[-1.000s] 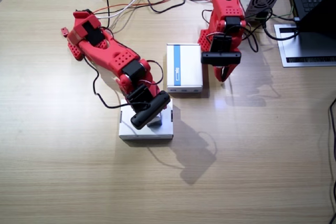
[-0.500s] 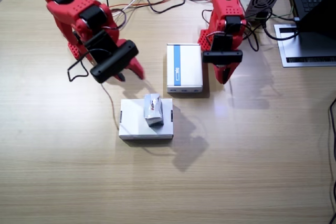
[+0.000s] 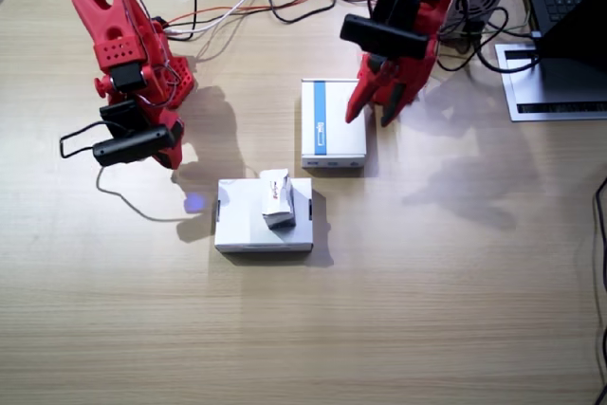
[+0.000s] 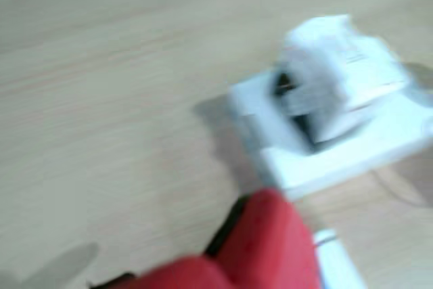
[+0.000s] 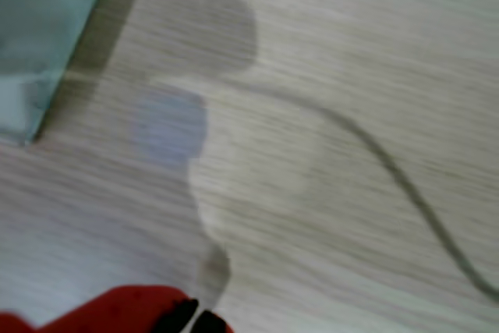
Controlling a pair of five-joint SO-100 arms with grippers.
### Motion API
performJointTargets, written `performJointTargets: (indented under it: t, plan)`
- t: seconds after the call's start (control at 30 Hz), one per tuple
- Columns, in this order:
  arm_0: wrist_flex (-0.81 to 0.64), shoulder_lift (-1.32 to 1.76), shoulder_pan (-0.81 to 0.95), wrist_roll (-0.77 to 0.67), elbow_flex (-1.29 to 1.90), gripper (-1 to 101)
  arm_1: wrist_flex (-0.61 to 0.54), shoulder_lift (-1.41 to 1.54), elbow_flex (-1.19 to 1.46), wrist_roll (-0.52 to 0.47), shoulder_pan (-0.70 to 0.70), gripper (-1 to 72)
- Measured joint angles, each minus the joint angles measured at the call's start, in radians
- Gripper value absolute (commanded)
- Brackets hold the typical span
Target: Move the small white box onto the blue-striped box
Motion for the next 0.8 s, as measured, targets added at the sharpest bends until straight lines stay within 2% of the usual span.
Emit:
performJointTargets:
  t: [0.27, 0.4, 0.63, 0.8]
  plan:
    - [0.256, -0.761, 0.104, 0.002, -0.730, 40, 0.021, 0.282, 0.161, -0.023, -0.011, 0.2]
    - [0.276, -1.003, 0.141, 0.005, -1.000, 41, 0.071, 0.407, 0.196, -0.040, -0.009, 0.2]
    - [0.278, -1.339, 0.207, 0.040, -1.206, 42, 0.155, 0.572, 0.255, -0.048, -0.011, 0.2]
    - [0.278, -1.460, 0.193, 0.040, -1.325, 42, 0.163, 0.601, 0.259, -0.048, -0.009, 0.2]
